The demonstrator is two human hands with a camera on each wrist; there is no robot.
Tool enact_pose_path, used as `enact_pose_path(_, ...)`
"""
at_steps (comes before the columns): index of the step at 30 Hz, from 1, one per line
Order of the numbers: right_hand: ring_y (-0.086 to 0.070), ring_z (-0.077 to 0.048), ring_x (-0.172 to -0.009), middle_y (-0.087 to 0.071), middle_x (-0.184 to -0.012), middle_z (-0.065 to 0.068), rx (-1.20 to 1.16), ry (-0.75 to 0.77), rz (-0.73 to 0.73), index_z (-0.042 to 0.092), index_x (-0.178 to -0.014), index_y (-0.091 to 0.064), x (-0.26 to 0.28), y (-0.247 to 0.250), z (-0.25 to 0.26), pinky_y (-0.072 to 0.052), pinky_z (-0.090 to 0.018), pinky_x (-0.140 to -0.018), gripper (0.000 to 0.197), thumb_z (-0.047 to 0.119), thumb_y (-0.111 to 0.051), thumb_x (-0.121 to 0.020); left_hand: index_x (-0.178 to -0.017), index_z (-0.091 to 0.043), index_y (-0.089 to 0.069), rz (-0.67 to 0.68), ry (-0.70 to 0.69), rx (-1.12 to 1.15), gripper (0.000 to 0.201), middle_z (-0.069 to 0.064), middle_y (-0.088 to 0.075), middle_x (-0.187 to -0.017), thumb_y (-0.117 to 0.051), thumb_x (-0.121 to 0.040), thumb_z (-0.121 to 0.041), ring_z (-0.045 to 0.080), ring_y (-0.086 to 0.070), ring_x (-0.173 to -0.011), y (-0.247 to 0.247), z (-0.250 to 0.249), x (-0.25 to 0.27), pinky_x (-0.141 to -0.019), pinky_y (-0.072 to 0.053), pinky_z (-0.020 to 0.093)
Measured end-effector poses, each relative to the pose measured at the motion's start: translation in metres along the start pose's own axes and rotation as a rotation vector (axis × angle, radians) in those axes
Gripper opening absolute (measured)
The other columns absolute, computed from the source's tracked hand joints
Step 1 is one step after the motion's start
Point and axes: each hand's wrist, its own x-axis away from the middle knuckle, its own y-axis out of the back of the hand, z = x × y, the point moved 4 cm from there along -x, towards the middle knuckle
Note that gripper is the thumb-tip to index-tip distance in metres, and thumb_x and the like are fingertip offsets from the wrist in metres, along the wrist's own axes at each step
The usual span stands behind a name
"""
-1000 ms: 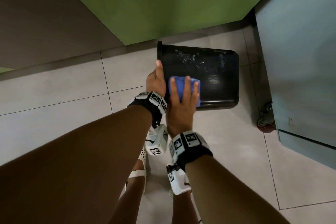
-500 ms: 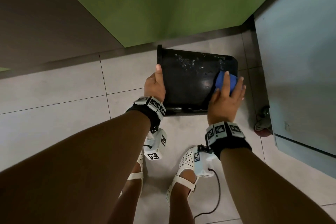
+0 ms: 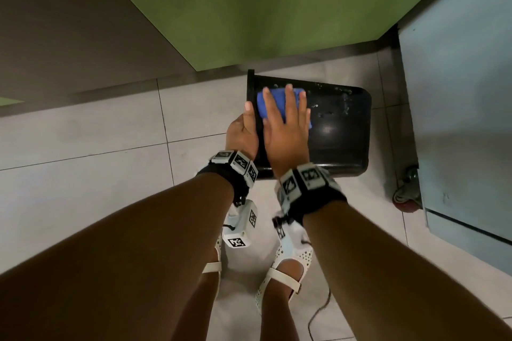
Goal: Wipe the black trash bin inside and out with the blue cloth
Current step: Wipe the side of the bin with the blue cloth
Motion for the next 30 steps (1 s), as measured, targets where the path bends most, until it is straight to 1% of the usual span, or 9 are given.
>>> enact_pose_path(4, -0.001, -0.037, -0.141, -0.012, -0.153, -0.017, -0.025, -0.02, 0.036, 0.022, -0.143, -0.026, -0.013, 0.004, 0.002, -0.004, -0.05, -0.114, 0.048, 0.022, -0.037, -0.096, -0.09, -0.006, -0.065, 0.019, 0.013, 0.007, 0.056, 0.008, -0.064, -0.086, -0.026, -0.098, -0.045, 0.023, -0.06, -0.082, 0.0, 0.0, -0.002, -0.075, -0.045, 0.026)
enact_pose_path(8, -0.013, -0.041, -0.138, -0.018, -0.149, -0.02, 0.013, 0.051, -0.041, 0.02, -0.14, -0.027, 0.042, -0.01, -0.007, -0.02, -0.055, -0.107, 0.06, 0.025, -0.049, -0.085, -0.083, -0.01, -0.06, 0.032, 0.064, 0.05, 0.051, -0.001, -0.06, -0.074, -0.027, -0.098, -0.046, 0.007, -0.055, -0.066, -0.002, 0.001, 0.0, -0.061, -0.042, 0.018)
enact_pose_path(12, -0.011, -0.034, -0.138, -0.009, -0.148, -0.012, -0.008, 0.079, -0.05, 0.025, -0.138, -0.026, 0.081, -0.017, -0.018, -0.03, -0.055, -0.106, 0.062, 0.018, -0.059, -0.086, -0.079, -0.015, -0.06, 0.044, 0.107, 0.076, 0.051, -0.002, -0.061, -0.074, -0.028, -0.096, -0.05, 0.012, -0.059, -0.071, -0.002, 0.006, 0.001, -0.06, -0.045, 0.017)
enact_pose_path(16, -0.003, -0.035, -0.14, 0.004, -0.15, -0.014, -0.032, 0.048, 0.0, 0.032, -0.138, -0.024, 0.068, -0.014, -0.012, -0.006, -0.048, -0.113, 0.051, 0.048, -0.037, -0.092, -0.084, -0.011, -0.062, 0.042, 0.095, 0.066, 0.053, -0.006, -0.061, -0.072, -0.027, -0.096, -0.05, 0.006, -0.057, -0.068, -0.001, 0.003, 0.0, -0.059, -0.042, 0.013)
enact_pose_path(21, -0.019, -0.035, -0.134, -0.035, -0.143, -0.022, -0.042, 0.013, -0.049, 0.023, -0.128, -0.046, 0.047, -0.008, -0.004, -0.024, -0.054, -0.109, 0.042, 0.042, -0.027, -0.096, -0.075, -0.009, -0.058, 0.036, 0.104, 0.049, 0.056, 0.0, -0.06, -0.069, -0.027, -0.096, -0.05, 0.014, -0.057, -0.065, -0.001, 0.003, 0.0, -0.058, -0.043, 0.019)
enact_pose_path(24, -0.039, -0.042, -0.125, -0.047, -0.133, -0.024, -0.08, 0.056, -0.042, 0.013, -0.122, -0.054, 0.041, -0.001, -0.009, -0.036, -0.053, -0.103, 0.047, 0.041, -0.027, -0.095, -0.086, -0.006, -0.061, 0.041, 0.098, 0.024, 0.058, 0.007, -0.063, -0.081, -0.026, -0.096, -0.051, 0.022, -0.059, -0.078, -0.001, 0.003, -0.003, -0.072, -0.048, 0.028)
enact_pose_path(26, -0.041, -0.036, -0.127, -0.041, -0.139, -0.017, -0.125, -0.041, -0.137, 0.021, -0.127, -0.049, 0.03, 0.014, -0.033, -0.044, -0.041, -0.101, 0.038, 0.033, -0.042, -0.091, -0.085, -0.005, -0.06, 0.036, 0.095, 0.004, 0.058, 0.011, -0.06, -0.083, -0.026, -0.096, -0.051, 0.024, -0.057, -0.08, -0.002, 0.007, -0.003, -0.08, -0.048, 0.036)
enact_pose_path(28, -0.032, -0.023, -0.134, -0.024, -0.148, -0.006, -0.197, -0.283, -0.186, 0.031, -0.137, -0.034, 0.021, 0.031, -0.062, -0.035, -0.014, -0.102, 0.046, 0.028, -0.047, -0.093, -0.088, 0.0, -0.06, 0.034, 0.089, -0.012, 0.063, 0.012, -0.056, -0.082, -0.026, -0.095, -0.053, 0.023, -0.053, -0.078, -0.002, 0.009, -0.004, -0.08, -0.048, 0.038)
enact_pose_path(30, -0.026, -0.025, -0.137, -0.014, -0.152, -0.011, -0.164, -0.414, -0.28, 0.023, -0.143, -0.023, 0.017, 0.048, -0.089, -0.031, -0.02, -0.103, 0.054, 0.026, -0.047, -0.094, -0.092, 0.006, -0.06, 0.043, 0.092, -0.022, 0.069, 0.012, -0.055, -0.082, -0.025, -0.095, -0.054, 0.023, -0.053, -0.078, -0.003, 0.009, -0.006, -0.078, -0.048, 0.037)
